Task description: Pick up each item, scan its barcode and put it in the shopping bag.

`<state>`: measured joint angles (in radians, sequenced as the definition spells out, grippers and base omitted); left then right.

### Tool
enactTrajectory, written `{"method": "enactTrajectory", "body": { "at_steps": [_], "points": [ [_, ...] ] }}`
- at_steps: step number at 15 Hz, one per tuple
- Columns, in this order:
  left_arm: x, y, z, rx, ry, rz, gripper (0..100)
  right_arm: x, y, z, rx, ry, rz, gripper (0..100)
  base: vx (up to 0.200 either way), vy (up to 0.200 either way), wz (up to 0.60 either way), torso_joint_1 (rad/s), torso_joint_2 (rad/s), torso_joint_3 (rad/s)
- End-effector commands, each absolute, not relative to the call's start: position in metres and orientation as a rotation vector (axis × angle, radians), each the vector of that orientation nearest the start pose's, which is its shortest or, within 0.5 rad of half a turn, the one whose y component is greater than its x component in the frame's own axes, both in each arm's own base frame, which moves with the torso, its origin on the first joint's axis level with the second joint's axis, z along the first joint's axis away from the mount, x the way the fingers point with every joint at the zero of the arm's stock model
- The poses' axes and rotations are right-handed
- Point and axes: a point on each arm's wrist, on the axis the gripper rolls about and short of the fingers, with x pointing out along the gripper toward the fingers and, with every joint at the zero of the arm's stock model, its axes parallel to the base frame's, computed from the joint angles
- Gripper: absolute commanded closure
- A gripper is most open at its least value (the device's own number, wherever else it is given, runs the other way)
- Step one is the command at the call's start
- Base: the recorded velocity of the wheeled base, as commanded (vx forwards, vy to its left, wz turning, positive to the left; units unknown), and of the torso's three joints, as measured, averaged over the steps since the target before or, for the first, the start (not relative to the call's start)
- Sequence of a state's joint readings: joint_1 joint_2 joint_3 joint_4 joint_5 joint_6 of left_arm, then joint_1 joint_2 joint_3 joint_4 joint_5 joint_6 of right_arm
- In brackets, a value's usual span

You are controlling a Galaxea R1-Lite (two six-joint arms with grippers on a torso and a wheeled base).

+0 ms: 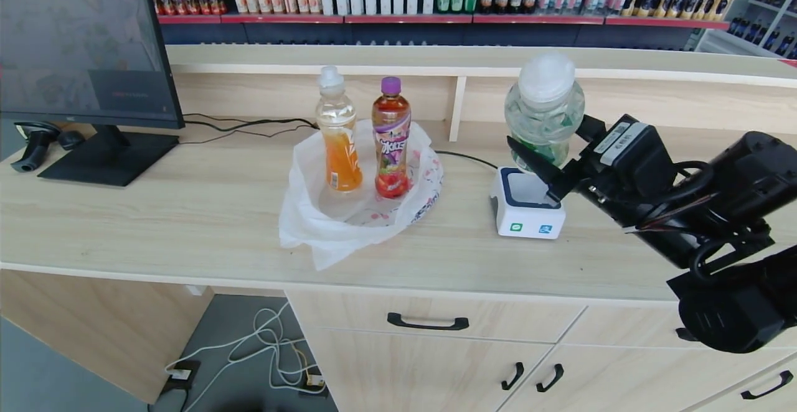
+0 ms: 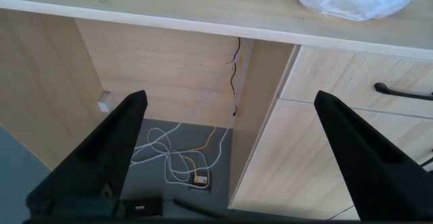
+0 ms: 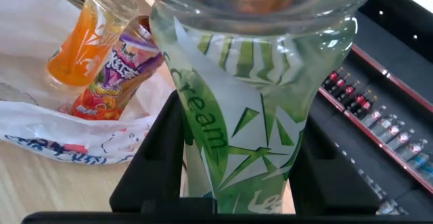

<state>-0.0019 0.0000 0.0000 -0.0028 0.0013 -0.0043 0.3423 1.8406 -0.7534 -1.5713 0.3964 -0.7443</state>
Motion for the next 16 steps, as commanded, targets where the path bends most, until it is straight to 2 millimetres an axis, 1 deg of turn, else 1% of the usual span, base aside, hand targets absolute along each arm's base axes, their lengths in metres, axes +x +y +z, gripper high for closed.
{"method": "enactTrajectory", "body": {
  "at_steps": [1,3,4,6,7,8,11,14,16],
  "points": [
    [-0.023,0.000,0.076,-0.005,-0.003,0.000,0,0.299,0.115,0.206,-0.725,-0.714,0.531,100,0.000,0.000,0.00,0.000,0.00,0.000],
    [-0.023,0.000,0.076,-0.005,-0.003,0.000,0,0.304,0.110,0.201,-0.760,-0.720,0.559,100,0.000,0.000,0.00,0.000,0.00,0.000],
    [-0.023,0.000,0.076,-0.005,-0.003,0.000,0,0.307,0.105,0.198,-0.780,-0.717,0.564,100,0.000,0.000,0.00,0.000,0.00,0.000],
    [-0.023,0.000,0.076,-0.003,-0.003,0.000,0,0.314,0.090,0.193,-0.831,-0.717,0.572,100,0.000,0.000,0.00,0.000,0.00,0.000],
    [-0.023,0.000,0.076,-0.003,-0.003,0.000,0,0.316,0.076,0.194,-0.867,-0.714,0.551,100,0.000,0.000,0.00,0.000,0.00,0.000],
    [-0.023,0.000,0.076,-0.003,-0.003,0.000,0,0.318,0.070,0.195,-0.875,-0.716,0.538,100,0.000,0.000,0.00,0.000,0.00,0.000],
    [-0.023,0.000,0.076,-0.002,-0.003,0.000,0,0.331,0.072,0.190,-0.883,-0.739,0.586,100,0.000,0.000,0.00,0.000,0.00,0.000],
    [-0.023,0.000,0.076,-0.002,-0.003,0.000,0,0.336,0.073,0.183,-0.886,-0.723,0.592,100,0.000,0.000,0.00,0.000,0.00,0.000],
    [-0.023,0.000,0.076,-0.002,-0.003,0.000,0,0.342,0.073,0.184,-0.881,-0.732,0.588,100,0.000,0.000,0.00,0.000,0.00,0.000]
  ]
}}
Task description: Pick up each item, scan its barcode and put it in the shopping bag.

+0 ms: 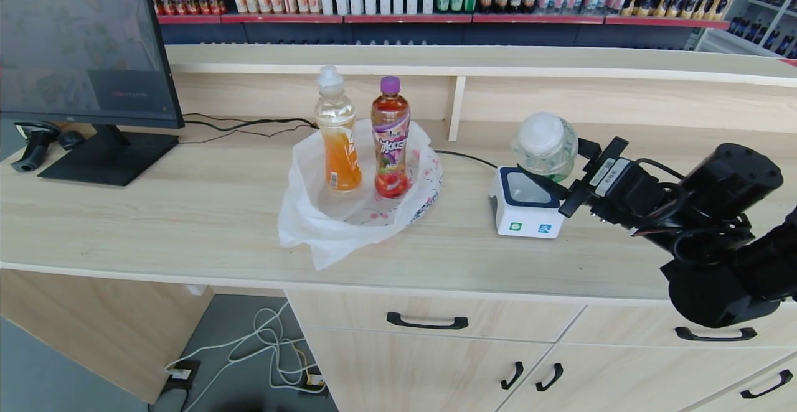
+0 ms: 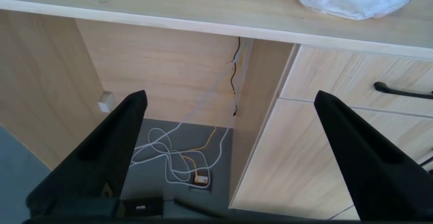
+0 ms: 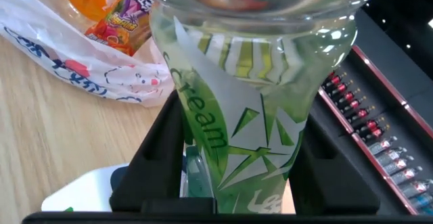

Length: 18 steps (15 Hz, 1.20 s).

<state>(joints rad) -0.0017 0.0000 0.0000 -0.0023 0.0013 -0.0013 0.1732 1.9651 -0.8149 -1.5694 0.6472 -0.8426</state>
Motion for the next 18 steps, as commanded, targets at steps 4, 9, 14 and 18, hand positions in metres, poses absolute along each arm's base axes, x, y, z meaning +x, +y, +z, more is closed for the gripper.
{"method": "enactTrajectory", "body": {
  "at_steps": [4,9,14,18],
  "points": [
    [-0.0228,0.0001,0.0758,-0.002,-0.003,0.000,0,0.3492,0.0705,0.1838,-0.884,-0.733,0.574,100,0.000,0.000,0.00,0.000,0.00,0.000],
    [-0.0228,0.0001,0.0758,-0.002,-0.003,0.000,0,0.3507,0.0707,0.1789,-0.884,-0.720,0.580,100,0.000,0.000,0.00,0.000,0.00,0.000],
    [-0.0228,0.0001,0.0758,-0.002,-0.003,0.000,0,0.3491,0.0676,0.1808,-0.882,-0.716,0.569,100,0.000,0.000,0.00,0.000,0.00,0.000],
    [-0.0228,0.0001,0.0758,-0.003,-0.003,0.000,0,0.3452,0.0686,0.1841,-0.859,-0.715,0.577,100,0.000,0.000,0.00,0.000,0.00,0.000]
  ]
}}
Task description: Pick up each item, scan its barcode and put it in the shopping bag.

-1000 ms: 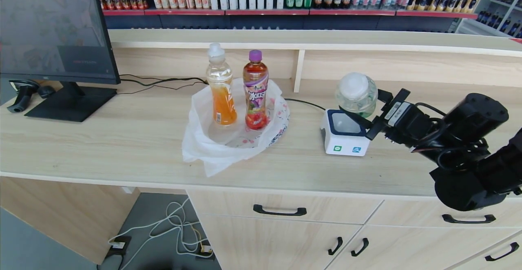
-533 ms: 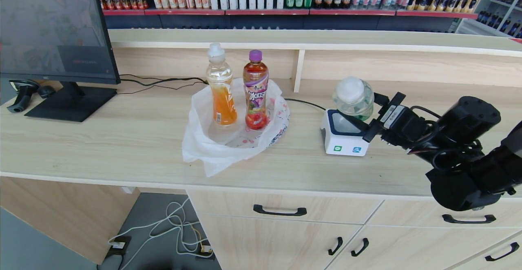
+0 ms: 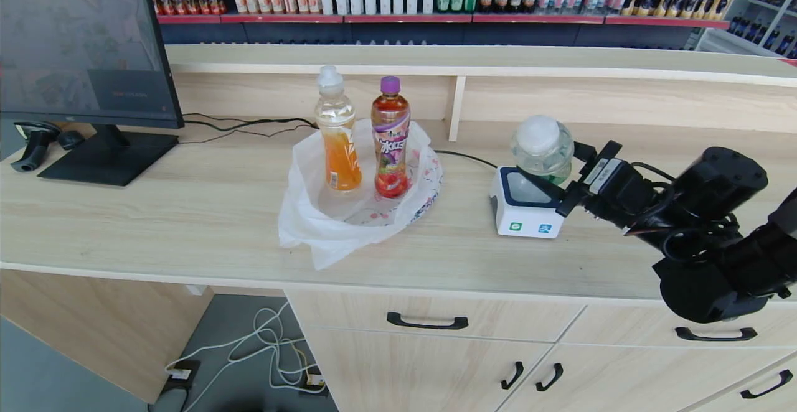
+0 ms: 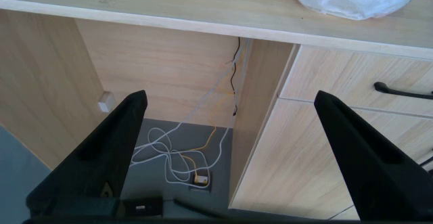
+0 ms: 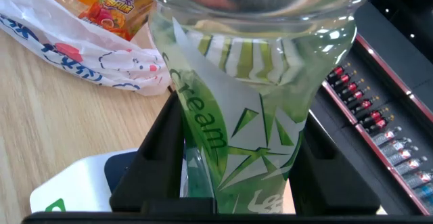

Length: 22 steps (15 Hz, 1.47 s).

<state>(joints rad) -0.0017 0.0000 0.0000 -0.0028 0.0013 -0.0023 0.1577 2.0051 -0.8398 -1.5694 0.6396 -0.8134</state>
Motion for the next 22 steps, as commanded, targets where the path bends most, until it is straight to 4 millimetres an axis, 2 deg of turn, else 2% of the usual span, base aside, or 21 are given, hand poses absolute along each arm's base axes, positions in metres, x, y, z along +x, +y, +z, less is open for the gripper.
{"method": "enactTrajectory", "body": {
  "at_steps": [1,5,8,10,11,17,19,22],
  "points": [
    [-0.023,0.000,0.076,-0.003,-0.003,0.000,0,0.343,0.068,0.187,-0.849,-0.713,0.571,100,0.000,0.000,0.00,0.000,0.00,0.000],
    [-0.023,0.000,0.076,-0.003,-0.003,0.000,0,0.335,0.068,0.196,-0.794,-0.703,0.546,100,0.000,0.000,0.00,0.000,0.00,0.000],
    [-0.023,0.000,0.076,-0.002,-0.003,0.000,0,0.321,0.071,0.211,-0.679,-0.682,0.488,100,0.000,0.000,0.00,0.000,0.00,0.000],
    [-0.023,0.000,0.076,-0.002,-0.003,0.002,0,0.312,0.084,0.204,-0.591,-0.624,0.496,100,0.000,0.000,0.00,0.000,0.00,0.000],
    [-0.023,0.000,0.076,-0.002,-0.003,0.002,0,0.307,0.093,0.189,-0.541,-0.560,0.547,100,0.000,0.000,0.00,0.000,0.00,0.000],
    [-0.023,0.000,0.075,-0.002,0.000,0.002,0,0.287,0.088,0.195,-0.320,-0.486,0.575,100,0.000,0.000,0.00,0.000,0.00,0.000],
    [-0.023,0.000,0.076,-0.003,-0.002,0.002,0,0.282,0.088,0.187,-0.210,-0.414,0.605,100,0.000,0.000,0.00,0.000,0.00,0.000],
    [-0.023,0.000,0.076,-0.003,-0.002,0.002,0,0.275,0.089,0.188,-0.133,-0.388,0.633,100,0.000,0.000,0.00,0.000,0.00,0.000]
  ]
}}
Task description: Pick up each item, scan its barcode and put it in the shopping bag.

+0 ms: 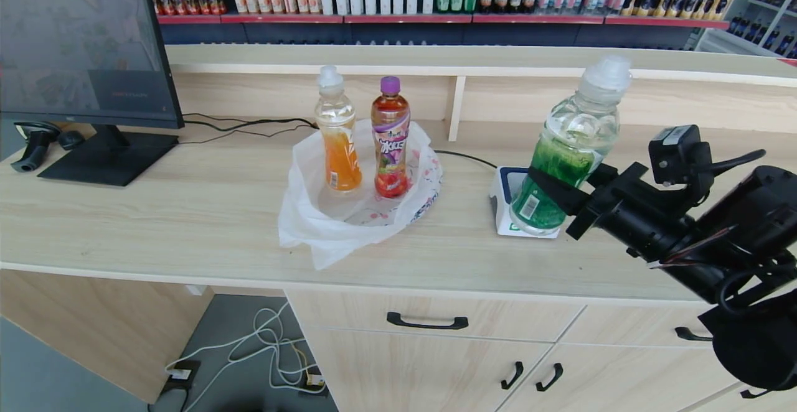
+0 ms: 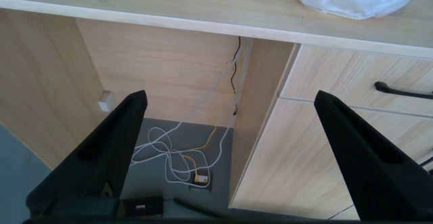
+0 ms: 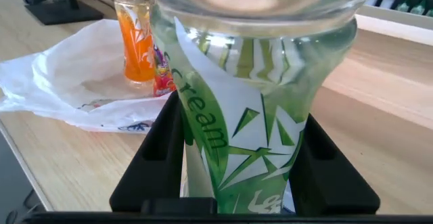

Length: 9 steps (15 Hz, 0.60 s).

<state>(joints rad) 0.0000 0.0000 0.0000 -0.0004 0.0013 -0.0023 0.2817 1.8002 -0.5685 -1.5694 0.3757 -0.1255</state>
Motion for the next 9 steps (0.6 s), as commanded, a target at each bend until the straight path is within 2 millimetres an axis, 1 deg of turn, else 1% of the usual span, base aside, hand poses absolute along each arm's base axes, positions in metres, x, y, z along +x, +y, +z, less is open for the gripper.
{"method": "enactTrajectory", "body": {
  "at_steps": [1,4,5,6,9],
  "points": [
    [-0.023,0.000,0.075,-0.003,0.000,0.002,0,0.272,0.089,0.189,-0.128,-0.391,0.636,100,0.000,0.000,0.00,0.000,0.00,0.000],
    [-0.023,0.000,0.076,-0.002,-0.002,0.000,0,0.269,0.090,0.198,-0.125,-0.423,0.638,100,0.000,0.000,0.00,0.000,0.00,0.000],
    [-0.023,0.000,0.075,-0.002,0.000,0.000,0,0.273,0.091,0.208,-0.124,-0.469,0.634,100,0.000,0.000,0.00,0.000,0.00,0.000],
    [-0.023,0.000,0.076,-0.002,-0.002,0.002,0,0.275,0.091,0.212,-0.111,-0.479,0.636,100,0.000,0.000,0.00,0.000,0.00,0.000],
    [-0.023,0.000,0.075,-0.003,0.000,0.002,0,0.275,0.091,0.213,-0.106,-0.481,0.635,100,0.000,0.000,0.00,0.000,0.00,0.000]
  ]
}}
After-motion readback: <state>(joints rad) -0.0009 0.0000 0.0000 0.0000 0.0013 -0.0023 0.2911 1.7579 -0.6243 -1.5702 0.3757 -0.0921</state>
